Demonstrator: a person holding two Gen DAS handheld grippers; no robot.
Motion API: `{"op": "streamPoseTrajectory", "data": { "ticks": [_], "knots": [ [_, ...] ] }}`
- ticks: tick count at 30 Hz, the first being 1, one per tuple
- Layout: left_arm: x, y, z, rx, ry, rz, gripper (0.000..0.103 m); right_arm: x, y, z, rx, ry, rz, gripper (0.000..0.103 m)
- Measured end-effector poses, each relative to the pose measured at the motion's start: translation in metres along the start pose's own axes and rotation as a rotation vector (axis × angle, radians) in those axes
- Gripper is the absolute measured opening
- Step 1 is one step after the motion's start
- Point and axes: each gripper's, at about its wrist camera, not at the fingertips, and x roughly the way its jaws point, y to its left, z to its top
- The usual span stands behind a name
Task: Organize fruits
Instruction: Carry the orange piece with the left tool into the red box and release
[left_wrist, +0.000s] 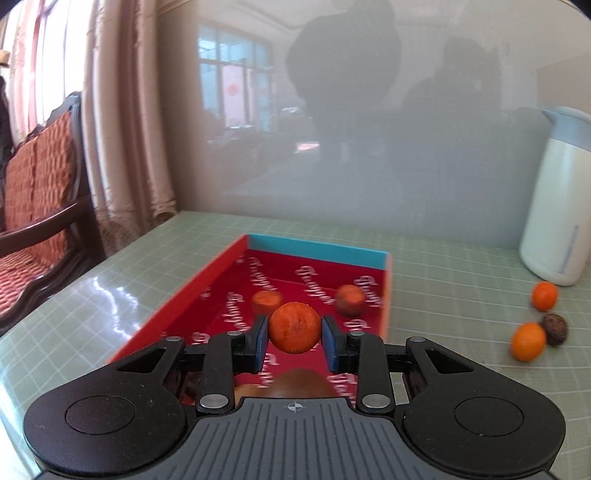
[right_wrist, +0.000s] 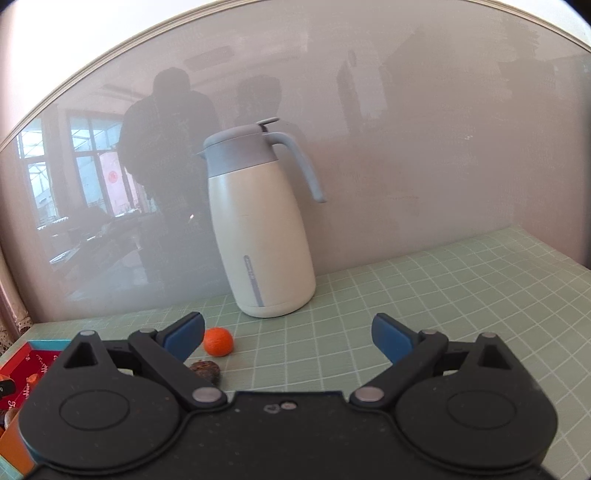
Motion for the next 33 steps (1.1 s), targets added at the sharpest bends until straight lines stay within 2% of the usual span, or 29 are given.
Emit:
{"op": "streamPoseTrajectory", "data": {
  "ticks": [9, 17, 25, 26, 28, 29, 33],
  "knots": [
    [0.031, 0.036, -0.006, -0.092, 0.094, 0.015, 0.031, 0.007, 0.029, -0.002, -0.022, 0.013, 0.039, 0.097],
    [0.038, 0.045, -0.008, -0.100, 0.117, 0.035, 0.031, 0.011, 0.050, -0.003, -0.053, 0.016, 0.066, 0.097],
    [0.035, 0.049, -0.007, -0.125, 0.123, 0.052, 0.032, 0.009, 0.051, -0.005, -0.056, 0.014, 0.058, 0.097],
    [0.035, 0.049, -0.007, -0.131, 0.123, 0.056, 0.036, 0.008, 0.050, -0.005, -0.055, 0.013, 0.053, 0.097],
    [0.033, 0.050, -0.007, -0.141, 0.117, 0.077, 0.062, 0.008, 0.047, -0.005, -0.052, 0.013, 0.045, 0.097],
    [0.031, 0.049, -0.007, -0.142, 0.107, 0.104, 0.083, 0.008, 0.046, -0.005, -0.051, 0.013, 0.041, 0.097],
    [0.024, 0.047, -0.005, -0.127, 0.074, 0.101, 0.086, 0.005, 0.042, -0.004, -0.051, 0.006, 0.026, 0.097]
  ]
}}
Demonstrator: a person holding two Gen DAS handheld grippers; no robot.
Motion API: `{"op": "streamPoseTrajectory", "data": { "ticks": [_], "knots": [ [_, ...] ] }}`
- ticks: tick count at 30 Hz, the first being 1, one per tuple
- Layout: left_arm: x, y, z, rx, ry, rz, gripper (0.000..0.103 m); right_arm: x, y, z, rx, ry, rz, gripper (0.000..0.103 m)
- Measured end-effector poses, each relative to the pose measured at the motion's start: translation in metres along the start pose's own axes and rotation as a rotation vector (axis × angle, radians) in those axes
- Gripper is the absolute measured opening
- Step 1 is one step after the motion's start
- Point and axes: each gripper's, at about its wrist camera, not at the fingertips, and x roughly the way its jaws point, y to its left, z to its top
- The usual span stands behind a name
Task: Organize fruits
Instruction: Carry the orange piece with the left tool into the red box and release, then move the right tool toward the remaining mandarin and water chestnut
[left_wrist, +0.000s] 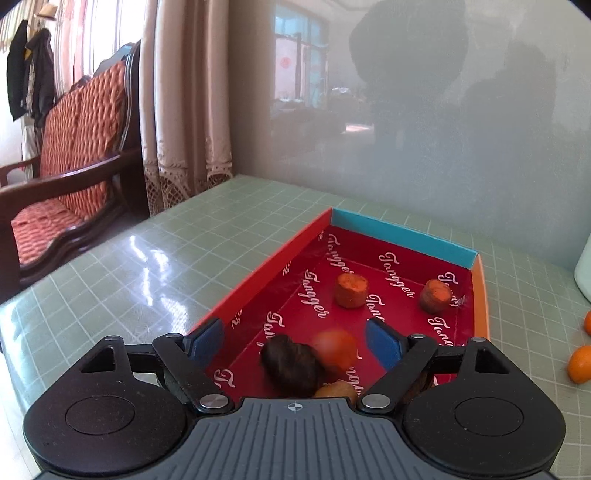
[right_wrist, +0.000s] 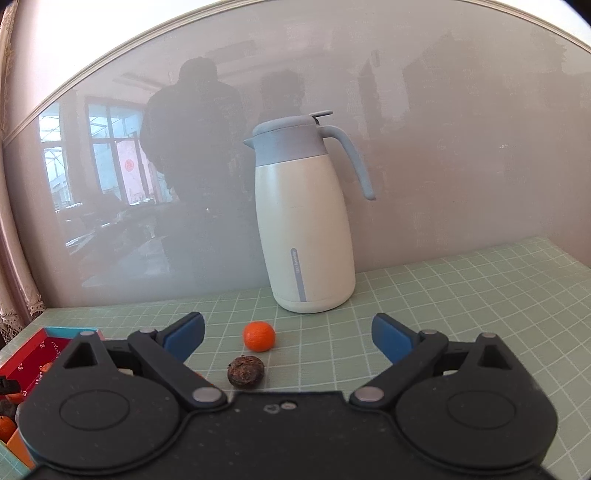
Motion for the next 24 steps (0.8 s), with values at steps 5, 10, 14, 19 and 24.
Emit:
{"op": "streamPoseTrajectory", "data": {
  "ticks": [5, 10, 14, 19, 24],
  "knots": [
    [-0.008, 0.009, 0.000, -0.030, -0.004, -0.006, 0.087, 0.000, -0.001, -0.001, -0.011, 0.004, -0.047, 0.097],
    [-0.026, 0.019, -0.001, -0.035, -0.044, 0.018, 0.087, 0.002, -0.005, -0.002, -0.015, 0.007, -0.122, 0.099],
    [-0.039, 0.030, -0.005, -0.033, -0.046, 0.013, 0.087, 0.005, -0.002, -0.004, -0.028, 0.013, -0.158, 0.102],
    [-0.055, 0.046, -0.012, -0.048, -0.049, 0.013, 0.087, 0.011, 0.007, -0.008, -0.045, 0.035, -0.161, 0.102],
    [-0.064, 0.063, -0.016, -0.056, -0.061, 0.027, 0.087, 0.019, 0.018, -0.010, -0.053, 0.052, -0.155, 0.102]
  ]
}}
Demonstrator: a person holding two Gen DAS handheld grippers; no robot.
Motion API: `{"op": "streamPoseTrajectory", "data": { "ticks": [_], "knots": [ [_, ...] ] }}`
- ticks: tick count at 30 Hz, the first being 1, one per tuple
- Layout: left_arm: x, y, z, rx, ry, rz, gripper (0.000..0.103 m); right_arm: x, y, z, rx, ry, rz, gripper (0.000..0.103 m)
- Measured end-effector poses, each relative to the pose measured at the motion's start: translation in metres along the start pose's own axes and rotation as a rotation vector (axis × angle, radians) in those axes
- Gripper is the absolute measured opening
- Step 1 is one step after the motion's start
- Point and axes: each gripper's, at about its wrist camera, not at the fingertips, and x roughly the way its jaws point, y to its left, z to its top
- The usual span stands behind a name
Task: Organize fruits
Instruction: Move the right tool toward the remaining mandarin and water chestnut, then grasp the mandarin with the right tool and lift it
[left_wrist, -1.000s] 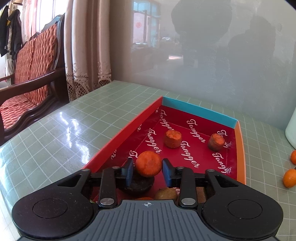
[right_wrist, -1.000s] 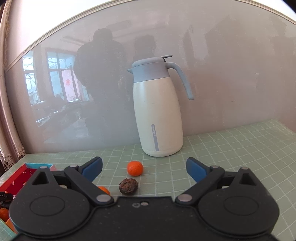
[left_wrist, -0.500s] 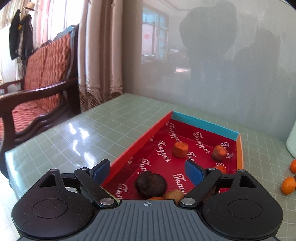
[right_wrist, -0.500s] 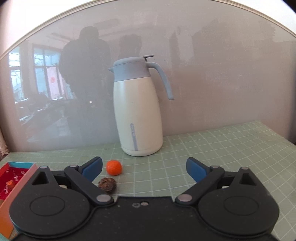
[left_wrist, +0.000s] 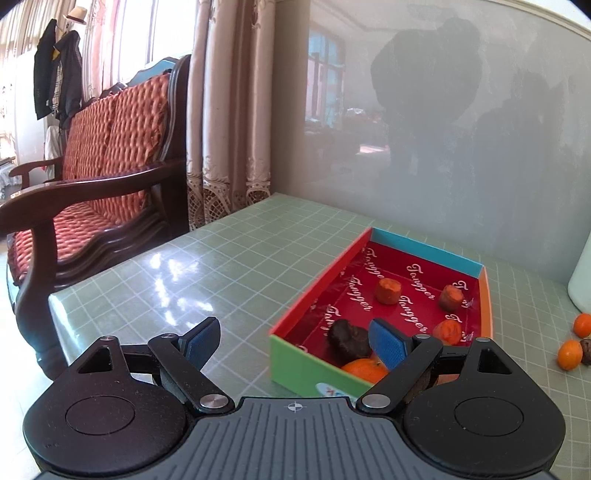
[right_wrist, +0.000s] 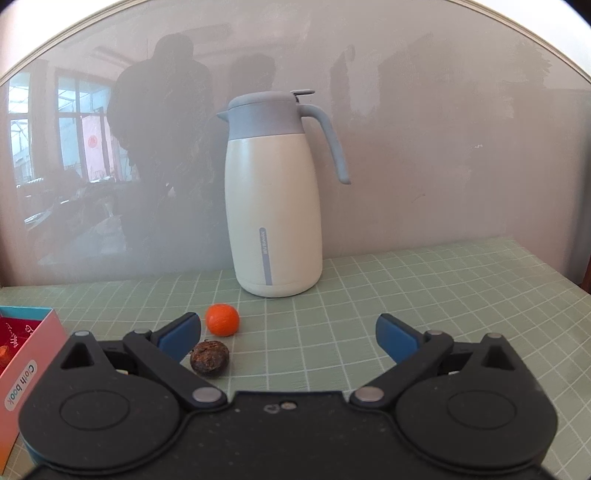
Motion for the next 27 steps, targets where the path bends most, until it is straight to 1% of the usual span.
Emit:
{"op": "streamPoseTrajectory", "data": {
  "ticks": [5, 10, 13, 18, 22, 24, 26, 27],
  "knots": [
    [-0.003, 0.022, -0.004, -0.020, -0.001, 0.036, 0.087, 0.011, 0.021, -0.003, -0.017, 0.033, 0.042, 0.102],
    [-0.006, 0.050, -0.007, -0.055, -0.012, 0.095, 0.088, 0.022, 0.051, -0.008, -0.051, 0.066, 0.122, 0.102],
    [-0.007, 0.070, -0.008, -0.081, -0.019, 0.137, 0.090, 0.029, 0.071, -0.010, -0.088, 0.089, 0.155, 0.101],
    [-0.004, 0.101, -0.010, -0.122, -0.014, 0.188, 0.092, 0.045, 0.098, -0.015, -0.148, 0.127, 0.167, 0.099],
    [0.000, 0.120, -0.011, -0.175, 0.001, 0.197, 0.092, 0.057, 0.107, -0.019, -0.198, 0.157, 0.127, 0.097],
    [0.002, 0.125, -0.011, -0.194, 0.001, 0.198, 0.093, 0.065, 0.107, -0.021, -0.197, 0.186, 0.126, 0.095],
    [0.002, 0.128, -0.012, -0.207, -0.001, 0.193, 0.093, 0.071, 0.109, -0.026, -0.199, 0.212, 0.131, 0.082],
    [0.002, 0.128, -0.012, -0.209, -0.001, 0.190, 0.093, 0.074, 0.110, -0.027, -0.205, 0.225, 0.132, 0.079]
  ]
}}
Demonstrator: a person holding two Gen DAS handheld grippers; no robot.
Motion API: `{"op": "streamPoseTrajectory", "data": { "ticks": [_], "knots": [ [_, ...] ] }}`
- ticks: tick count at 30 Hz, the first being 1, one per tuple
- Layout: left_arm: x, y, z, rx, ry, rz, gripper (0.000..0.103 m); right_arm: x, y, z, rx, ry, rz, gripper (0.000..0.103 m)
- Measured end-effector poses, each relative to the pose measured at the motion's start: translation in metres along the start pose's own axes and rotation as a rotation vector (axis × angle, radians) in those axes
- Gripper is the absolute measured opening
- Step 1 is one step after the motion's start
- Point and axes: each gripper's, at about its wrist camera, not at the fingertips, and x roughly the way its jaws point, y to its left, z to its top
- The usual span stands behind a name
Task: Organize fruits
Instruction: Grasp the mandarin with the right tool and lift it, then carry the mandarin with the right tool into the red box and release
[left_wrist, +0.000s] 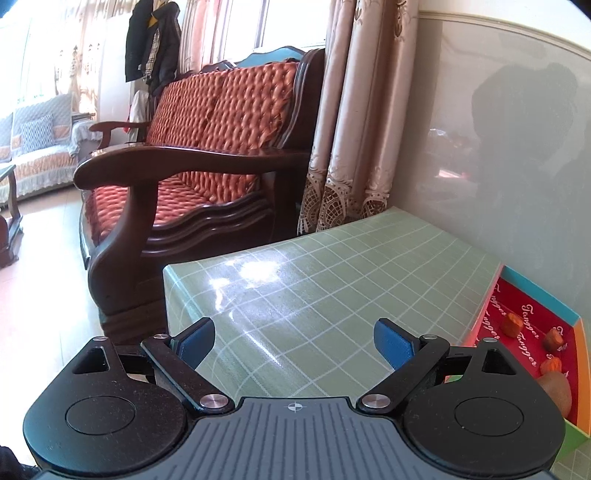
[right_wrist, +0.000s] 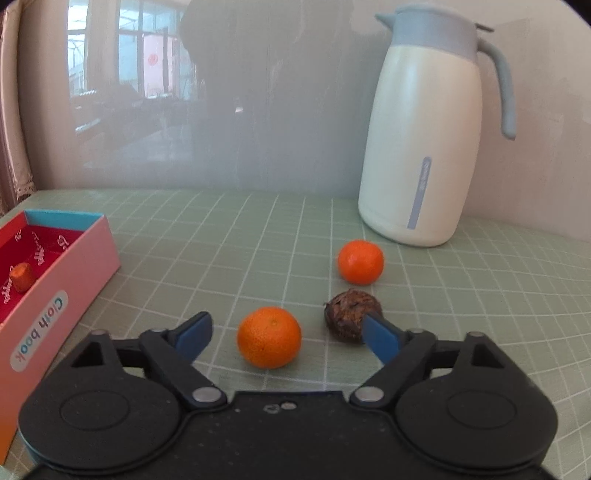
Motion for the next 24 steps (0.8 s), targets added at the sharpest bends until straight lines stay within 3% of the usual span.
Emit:
{"op": "streamPoseTrajectory", "data": {
  "ticks": [4, 6, 8, 17, 24],
  "knots": [
    [-0.001, -0.002, 0.000, 0.007, -0.007, -0.007, 0.093, 0.014, 0.000, -0.005, 0.015, 0.050, 0.027, 0.050],
    [-0.003, -0.003, -0.001, 0.008, -0.009, -0.010, 0.093, 0.015, 0.000, -0.007, 0.014, 0.054, 0.040, 0.048],
    [-0.004, -0.003, -0.001, 0.010, -0.009, -0.009, 0.093, 0.014, 0.002, -0.007, -0.001, 0.045, 0.051, 0.039],
    [-0.005, -0.006, -0.001, 0.019, -0.017, -0.005, 0.093, -0.002, 0.007, -0.002, 0.007, -0.007, 0.109, 0.039],
    [-0.007, -0.004, -0.002, 0.005, -0.016, -0.011, 0.093, -0.044, 0.033, 0.008, -0.032, -0.118, 0.265, 0.039]
  ]
}}
